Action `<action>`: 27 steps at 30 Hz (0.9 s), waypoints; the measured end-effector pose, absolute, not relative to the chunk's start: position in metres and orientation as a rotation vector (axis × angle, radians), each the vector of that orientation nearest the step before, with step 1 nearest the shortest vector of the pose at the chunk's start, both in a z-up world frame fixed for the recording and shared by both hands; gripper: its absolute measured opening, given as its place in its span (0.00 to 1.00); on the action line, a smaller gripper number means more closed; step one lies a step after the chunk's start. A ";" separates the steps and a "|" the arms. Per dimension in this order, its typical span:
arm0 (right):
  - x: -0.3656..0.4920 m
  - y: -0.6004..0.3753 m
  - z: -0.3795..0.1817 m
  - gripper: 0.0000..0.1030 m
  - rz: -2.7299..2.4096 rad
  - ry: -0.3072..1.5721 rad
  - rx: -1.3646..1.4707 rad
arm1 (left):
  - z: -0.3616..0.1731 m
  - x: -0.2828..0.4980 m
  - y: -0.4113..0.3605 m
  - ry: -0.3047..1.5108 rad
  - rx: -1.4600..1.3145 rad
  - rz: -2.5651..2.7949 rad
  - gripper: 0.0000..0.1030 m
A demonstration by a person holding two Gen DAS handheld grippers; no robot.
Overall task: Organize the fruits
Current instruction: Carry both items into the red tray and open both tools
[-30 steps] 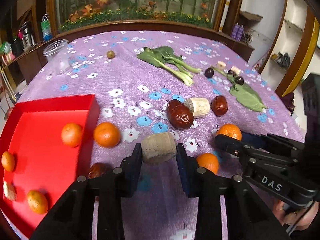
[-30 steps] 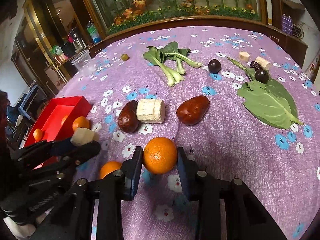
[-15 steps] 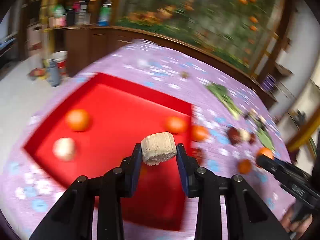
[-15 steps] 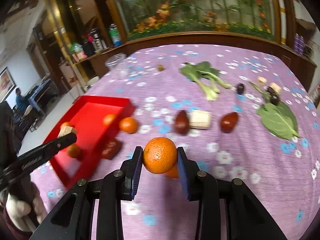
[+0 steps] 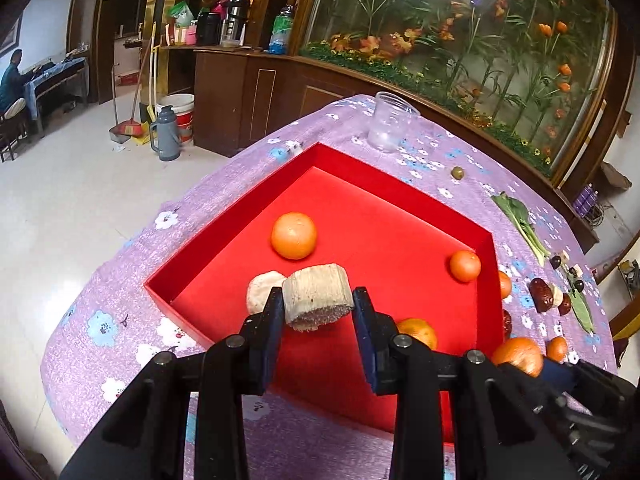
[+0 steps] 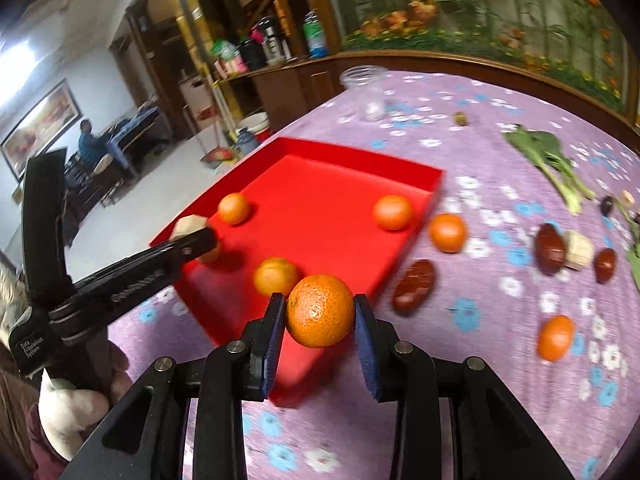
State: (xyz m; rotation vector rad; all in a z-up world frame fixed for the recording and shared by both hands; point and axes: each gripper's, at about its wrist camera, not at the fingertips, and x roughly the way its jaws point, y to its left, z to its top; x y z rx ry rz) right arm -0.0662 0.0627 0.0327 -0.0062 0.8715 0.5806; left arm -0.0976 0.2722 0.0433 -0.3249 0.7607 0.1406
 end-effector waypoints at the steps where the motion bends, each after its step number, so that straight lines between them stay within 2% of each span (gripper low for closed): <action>1: -0.066 0.069 0.031 0.36 0.588 0.876 -0.013 | 0.043 -0.098 0.273 0.761 -0.326 0.143 0.32; 8: -0.063 0.095 0.017 0.36 0.621 0.908 -0.043 | 0.040 -0.099 0.280 0.763 -0.323 0.170 0.32; 10: -0.062 0.099 0.014 0.37 0.632 0.913 -0.049 | 0.043 -0.101 0.280 0.757 -0.318 0.176 0.35; 12: -0.064 0.101 0.013 0.37 0.642 0.915 -0.044 | 0.046 -0.103 0.279 0.744 -0.318 0.178 0.50; 13: -0.063 0.101 0.013 0.39 0.651 0.918 -0.036 | 0.047 -0.104 0.279 0.739 -0.317 0.179 0.52; 16: -0.067 0.100 0.017 0.51 0.657 0.896 -0.031 | 0.053 -0.109 0.278 0.722 -0.315 0.178 0.54; 27: -0.076 0.044 0.031 0.52 0.594 0.849 0.042 | 0.078 -0.130 0.268 0.668 -0.310 0.168 0.68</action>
